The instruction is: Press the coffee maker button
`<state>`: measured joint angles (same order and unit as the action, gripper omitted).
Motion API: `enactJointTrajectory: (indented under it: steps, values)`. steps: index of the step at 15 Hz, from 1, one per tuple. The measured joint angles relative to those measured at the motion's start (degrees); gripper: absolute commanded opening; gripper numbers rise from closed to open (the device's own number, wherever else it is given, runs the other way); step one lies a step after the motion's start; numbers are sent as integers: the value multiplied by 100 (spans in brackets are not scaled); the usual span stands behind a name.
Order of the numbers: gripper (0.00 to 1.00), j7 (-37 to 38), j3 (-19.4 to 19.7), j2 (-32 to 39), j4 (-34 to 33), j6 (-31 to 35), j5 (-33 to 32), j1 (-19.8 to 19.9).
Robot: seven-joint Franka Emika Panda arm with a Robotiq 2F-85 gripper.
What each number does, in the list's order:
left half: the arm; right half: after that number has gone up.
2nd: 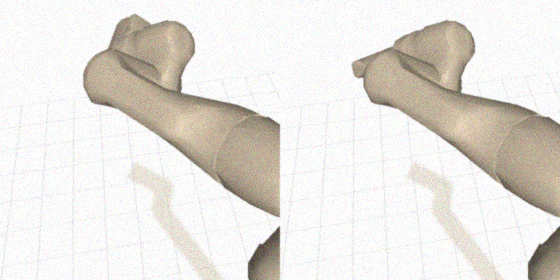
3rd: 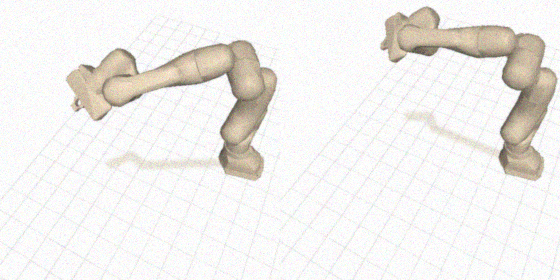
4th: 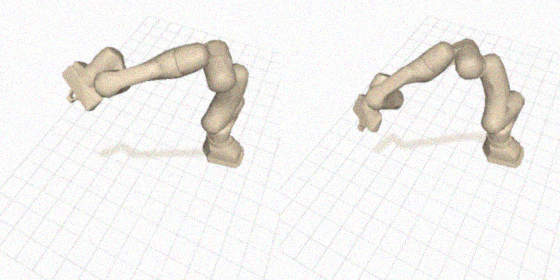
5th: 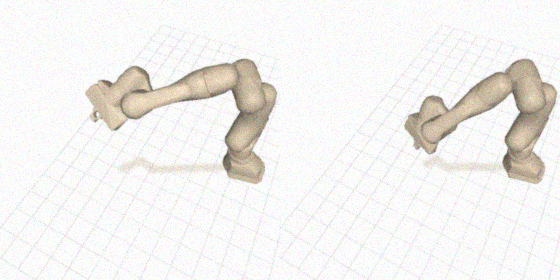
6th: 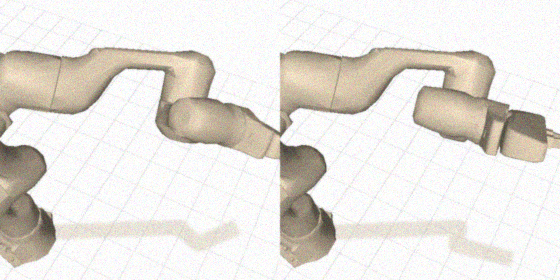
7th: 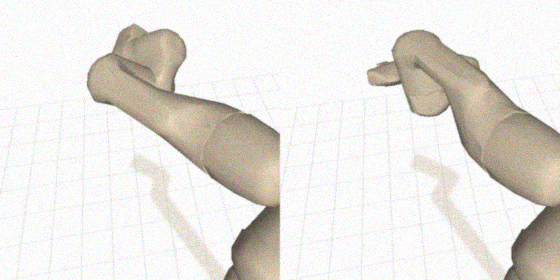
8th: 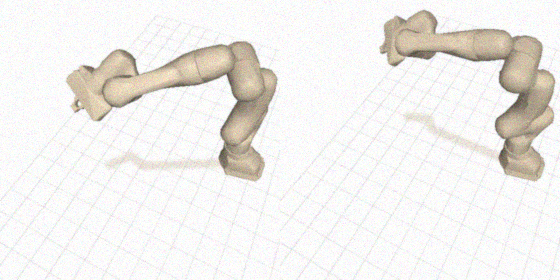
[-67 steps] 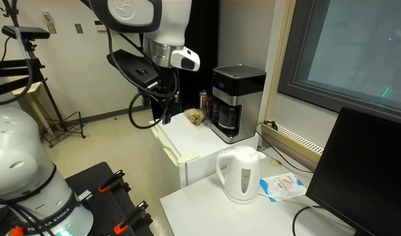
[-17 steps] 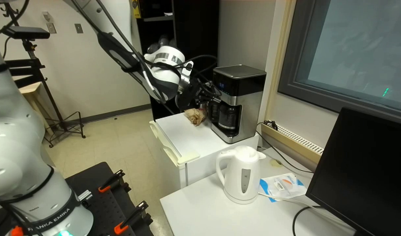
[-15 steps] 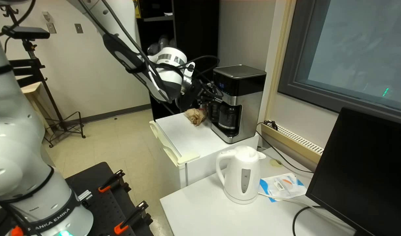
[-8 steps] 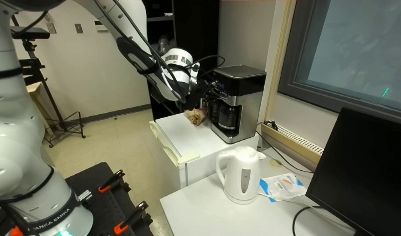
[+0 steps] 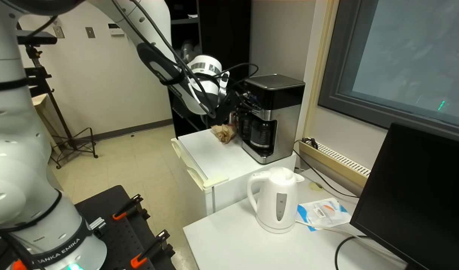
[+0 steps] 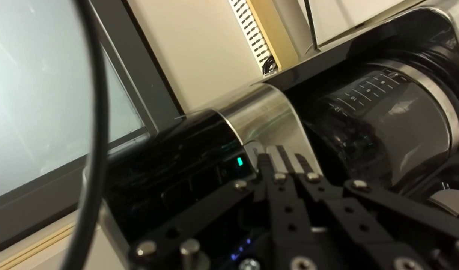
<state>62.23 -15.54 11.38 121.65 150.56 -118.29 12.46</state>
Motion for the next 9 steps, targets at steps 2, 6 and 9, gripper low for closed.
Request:
enactJointTrajectory:
  steps: [2,6,9]
  values:
    - [0,1,-3,8,-8,9,0,0]
    - [0,1,-2,-7,-13,131,0,19]
    - [0,4,-1,-99,-6,263,-14,46]
